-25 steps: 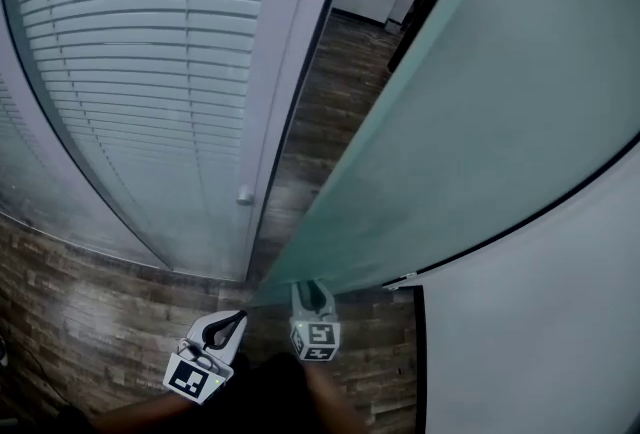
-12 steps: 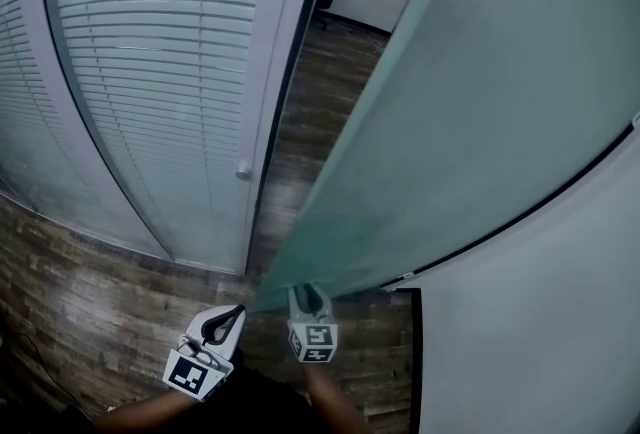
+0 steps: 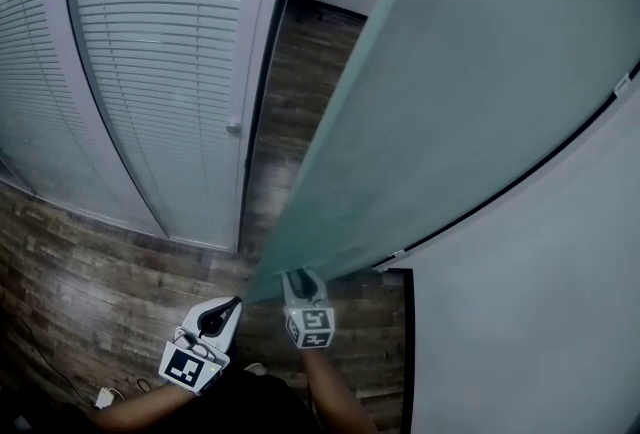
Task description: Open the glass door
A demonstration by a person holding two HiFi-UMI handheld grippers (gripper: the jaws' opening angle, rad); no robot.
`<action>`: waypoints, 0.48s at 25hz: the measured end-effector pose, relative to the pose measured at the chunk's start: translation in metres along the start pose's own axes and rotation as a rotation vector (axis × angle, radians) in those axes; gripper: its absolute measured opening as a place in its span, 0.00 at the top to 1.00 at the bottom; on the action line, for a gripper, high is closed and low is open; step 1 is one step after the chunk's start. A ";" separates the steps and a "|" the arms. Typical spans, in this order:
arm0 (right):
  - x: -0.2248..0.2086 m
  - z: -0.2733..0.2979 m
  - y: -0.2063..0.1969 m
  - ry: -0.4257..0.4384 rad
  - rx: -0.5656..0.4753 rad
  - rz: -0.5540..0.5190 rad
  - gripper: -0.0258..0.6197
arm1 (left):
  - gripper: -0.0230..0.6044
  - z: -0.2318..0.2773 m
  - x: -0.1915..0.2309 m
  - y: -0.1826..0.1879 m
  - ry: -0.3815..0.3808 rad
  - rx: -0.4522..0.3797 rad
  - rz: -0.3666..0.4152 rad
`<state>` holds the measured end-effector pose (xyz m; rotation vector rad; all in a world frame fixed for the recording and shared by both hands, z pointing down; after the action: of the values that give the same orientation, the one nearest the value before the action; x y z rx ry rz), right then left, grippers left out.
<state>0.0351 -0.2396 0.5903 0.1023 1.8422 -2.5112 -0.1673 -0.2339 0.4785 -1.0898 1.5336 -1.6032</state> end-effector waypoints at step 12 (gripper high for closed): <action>0.009 -0.062 -0.017 0.028 0.005 -0.009 0.78 | 0.96 -0.020 -0.058 0.001 -0.078 -0.003 0.014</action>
<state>0.0271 -0.1752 0.5872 0.1303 1.8510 -2.5326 -0.1602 -0.1729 0.4708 -1.1277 1.4896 -1.5318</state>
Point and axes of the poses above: the fingertips, and each gripper's own axes: z forward along the fingers, x to its left, y out of its top, the point moved 6 cm from there along -z, backward along the fingers, and after that the axes turned 3 degrees about y, right-handed, at the moved point
